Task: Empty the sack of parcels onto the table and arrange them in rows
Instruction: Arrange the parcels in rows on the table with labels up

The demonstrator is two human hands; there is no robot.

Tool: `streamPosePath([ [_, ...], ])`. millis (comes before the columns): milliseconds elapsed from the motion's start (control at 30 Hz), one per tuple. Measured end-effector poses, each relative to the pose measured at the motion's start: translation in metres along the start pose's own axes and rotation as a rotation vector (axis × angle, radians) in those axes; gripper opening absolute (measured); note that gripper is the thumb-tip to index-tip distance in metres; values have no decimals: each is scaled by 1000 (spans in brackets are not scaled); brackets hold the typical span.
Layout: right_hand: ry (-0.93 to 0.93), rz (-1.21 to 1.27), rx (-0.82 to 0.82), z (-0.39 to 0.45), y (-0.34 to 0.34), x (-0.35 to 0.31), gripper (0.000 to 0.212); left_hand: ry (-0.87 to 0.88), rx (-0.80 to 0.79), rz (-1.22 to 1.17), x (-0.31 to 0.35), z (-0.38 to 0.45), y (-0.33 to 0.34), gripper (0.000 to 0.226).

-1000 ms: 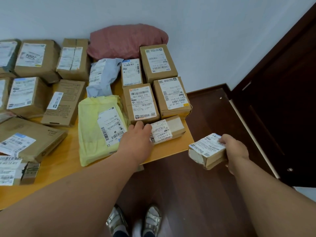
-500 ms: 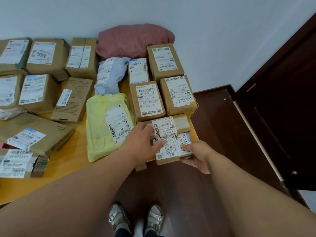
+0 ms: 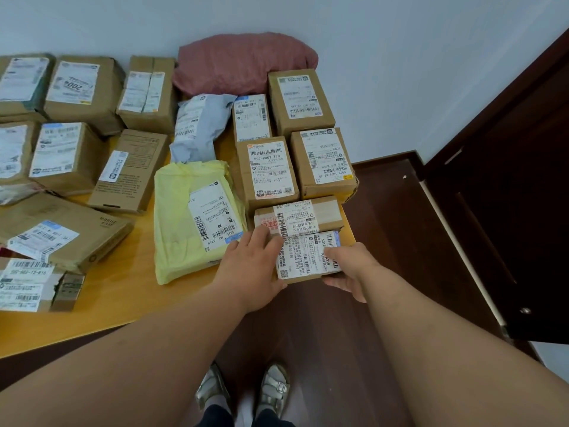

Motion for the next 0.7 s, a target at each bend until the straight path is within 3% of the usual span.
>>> streamPosePath([
  [100, -22, 24, 54, 3, -3, 1, 39, 9, -2, -14, 3, 0, 0, 80],
  [367, 33, -66, -22, 2, -20, 2, 55, -3, -47, -46, -4, -9, 5, 87],
  [600, 83, -182, -48, -9, -18, -8, 52, -48, -27, -131, -14, -16, 1, 70],
  [700, 103, -234, -31, -15, -26, -8, 39, -85, -9, -150, -27, -26, -1, 62],
])
Point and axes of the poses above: each hand's wrist, its own z-axis towards the middle knuckle, its own y-axis out of the palm, x = y × z, the point moved 6 cm from there along z, towards the middle knuckle, and after that the axes turned 14 degrees about z, right-handed, at the moved point
